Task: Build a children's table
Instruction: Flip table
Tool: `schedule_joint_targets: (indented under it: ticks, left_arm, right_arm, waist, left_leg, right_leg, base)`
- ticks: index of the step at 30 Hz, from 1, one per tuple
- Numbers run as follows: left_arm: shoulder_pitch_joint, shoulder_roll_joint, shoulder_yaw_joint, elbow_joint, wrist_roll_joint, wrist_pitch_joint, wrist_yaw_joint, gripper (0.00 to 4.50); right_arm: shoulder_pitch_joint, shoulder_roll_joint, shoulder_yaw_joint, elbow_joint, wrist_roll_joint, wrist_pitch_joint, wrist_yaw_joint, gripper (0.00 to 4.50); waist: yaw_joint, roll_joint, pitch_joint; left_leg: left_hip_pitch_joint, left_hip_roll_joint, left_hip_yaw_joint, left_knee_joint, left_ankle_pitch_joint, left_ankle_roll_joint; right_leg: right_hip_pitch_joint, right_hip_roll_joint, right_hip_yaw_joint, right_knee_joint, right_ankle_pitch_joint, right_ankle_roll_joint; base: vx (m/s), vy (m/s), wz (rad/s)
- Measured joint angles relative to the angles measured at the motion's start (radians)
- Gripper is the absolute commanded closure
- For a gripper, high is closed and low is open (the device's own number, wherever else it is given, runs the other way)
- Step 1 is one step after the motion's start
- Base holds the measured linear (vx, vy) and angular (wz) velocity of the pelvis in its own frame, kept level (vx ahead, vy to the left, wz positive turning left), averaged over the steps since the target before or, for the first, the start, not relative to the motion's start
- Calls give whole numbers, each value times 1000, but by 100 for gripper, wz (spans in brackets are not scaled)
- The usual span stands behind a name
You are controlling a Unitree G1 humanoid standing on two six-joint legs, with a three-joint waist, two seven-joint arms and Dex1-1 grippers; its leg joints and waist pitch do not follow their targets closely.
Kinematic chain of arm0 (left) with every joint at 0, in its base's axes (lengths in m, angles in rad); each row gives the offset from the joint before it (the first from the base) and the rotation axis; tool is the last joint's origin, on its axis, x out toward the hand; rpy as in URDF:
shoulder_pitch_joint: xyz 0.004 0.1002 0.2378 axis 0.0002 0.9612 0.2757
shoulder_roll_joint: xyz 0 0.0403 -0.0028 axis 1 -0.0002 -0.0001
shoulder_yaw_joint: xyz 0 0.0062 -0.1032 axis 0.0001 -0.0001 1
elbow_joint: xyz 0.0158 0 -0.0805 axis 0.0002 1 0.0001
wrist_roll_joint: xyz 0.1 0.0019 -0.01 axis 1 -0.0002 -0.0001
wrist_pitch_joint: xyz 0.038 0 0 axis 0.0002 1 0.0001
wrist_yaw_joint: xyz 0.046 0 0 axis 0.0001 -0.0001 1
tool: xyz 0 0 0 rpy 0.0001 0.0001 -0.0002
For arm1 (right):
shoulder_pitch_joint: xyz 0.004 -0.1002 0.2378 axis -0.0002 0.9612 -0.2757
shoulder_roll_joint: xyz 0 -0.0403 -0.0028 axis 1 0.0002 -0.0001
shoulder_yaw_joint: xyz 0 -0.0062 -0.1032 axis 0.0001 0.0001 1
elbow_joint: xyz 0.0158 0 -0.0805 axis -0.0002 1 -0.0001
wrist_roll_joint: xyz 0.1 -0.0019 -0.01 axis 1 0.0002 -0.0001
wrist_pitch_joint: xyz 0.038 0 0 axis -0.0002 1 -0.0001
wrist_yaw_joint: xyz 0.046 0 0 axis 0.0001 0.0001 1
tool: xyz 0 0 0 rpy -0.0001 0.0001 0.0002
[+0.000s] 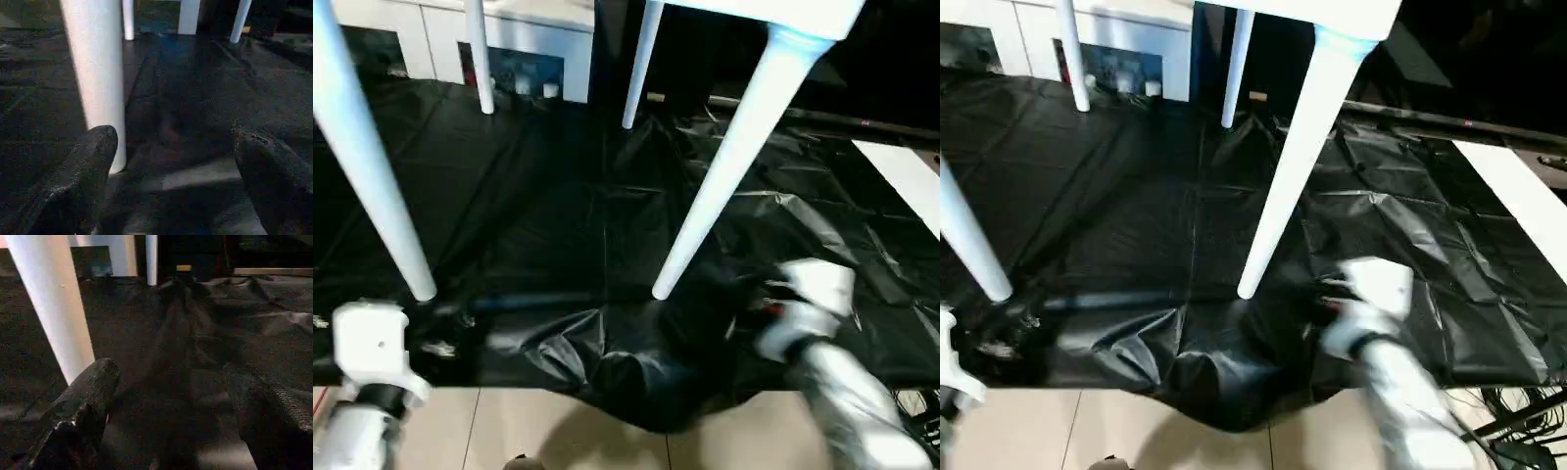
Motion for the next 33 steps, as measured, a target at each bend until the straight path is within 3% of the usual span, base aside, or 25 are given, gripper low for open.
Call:
schedule_joint_targets:
  ticks: [4,9,14,24,25,27,29,30,31,32,33]
  left_arm:
    - [-10,0,-24,-6,12,29,12,39]
    - [-70,9,-54,30,44,39,22,39]
    - [-118,19,-71,57,70,34,24,39]
    - [-123,-9,-104,65,100,3,59,39]
    - [-123,-9,-103,65,100,0,61,39]
    - [-125,-12,-104,66,101,-7,64,39]
    - [-129,-8,-112,71,116,-7,65,39]
    - [-129,-8,-116,79,118,-8,65,39]
    - [-128,-9,-117,86,118,-8,65,39]
    - [-127,-11,-117,91,117,-9,65,39]
    - [-120,-11,-116,92,118,-11,65,39]
  right_arm:
    - [36,-29,40,0,-22,14,10,73]
    - [-10,-54,52,78,-23,4,54,73]
    - [-72,-68,100,111,-23,7,92,73]
    - [-89,-70,152,132,-25,7,121,73]
    - [-92,-70,154,135,-25,7,123,73]
    - [-115,-72,155,153,-25,6,125,73]
    - [-129,-72,154,158,-25,1,125,73]
    - [-127,-72,155,166,-25,1,126,73]
    - [-124,-73,155,174,-25,1,126,73]
    - [-123,-74,157,187,-25,1,126,73]
    - [-122,-74,160,191,-25,1,126,73]
  waist:
    - [-22,17,6]
    - [-49,36,8]
    - [-65,37,6]
    - [-49,28,0]
    - [-49,24,-3]
    - [-50,20,-22]
    - [-50,18,-29]
    - [-50,22,-29]
    - [-50,26,-26]
    - [-56,32,-16]
    - [-64,46,-5]
  left_leg:
    - [10,-1,-6,0,0,0]
    - [10,-2,-11,0,0,0]
    - [11,-3,-9,3,0,0]
    - [8,-3,-4,4,0,1]
    - [1,-4,0,8,1,4]
    - [-42,2,-2,26,13,17]
    - [-85,4,-4,36,28,31]
    - [-102,5,-4,34,34,41]
    - [-104,8,-3,35,32,40]
    - [-92,17,-1,45,26,30]
    - [-81,25,-7,52,19,22]
  right_leg:
    - [9,0,-4,-9,0,0]
    - [17,0,-8,-31,0,0]
    - [15,0,-4,-31,0,0]
    - [13,0,-1,-30,18,-3]
    - [9,0,1,-32,47,-7]
    - [-28,11,-3,-26,63,-15]
    - [-69,16,-8,-22,83,-13]
    - [-82,14,-8,-32,93,-19]
    - [-83,13,-14,-38,98,-18]
    - [-77,5,-35,-43,95,-12]
    - [-56,-3,-77,-55,90,-8]
  base:
    - [0,0,0]
    - [0,0,0]
    - [0,0,0]
    - [0,0,0]
    - [0,0,0]
    - [0,0,0]
    - [-83,-1,-2]
    - [-112,-6,-2]
    - [-150,22,-6]
    - [-201,47,-17]
    - [-201,47,-17]
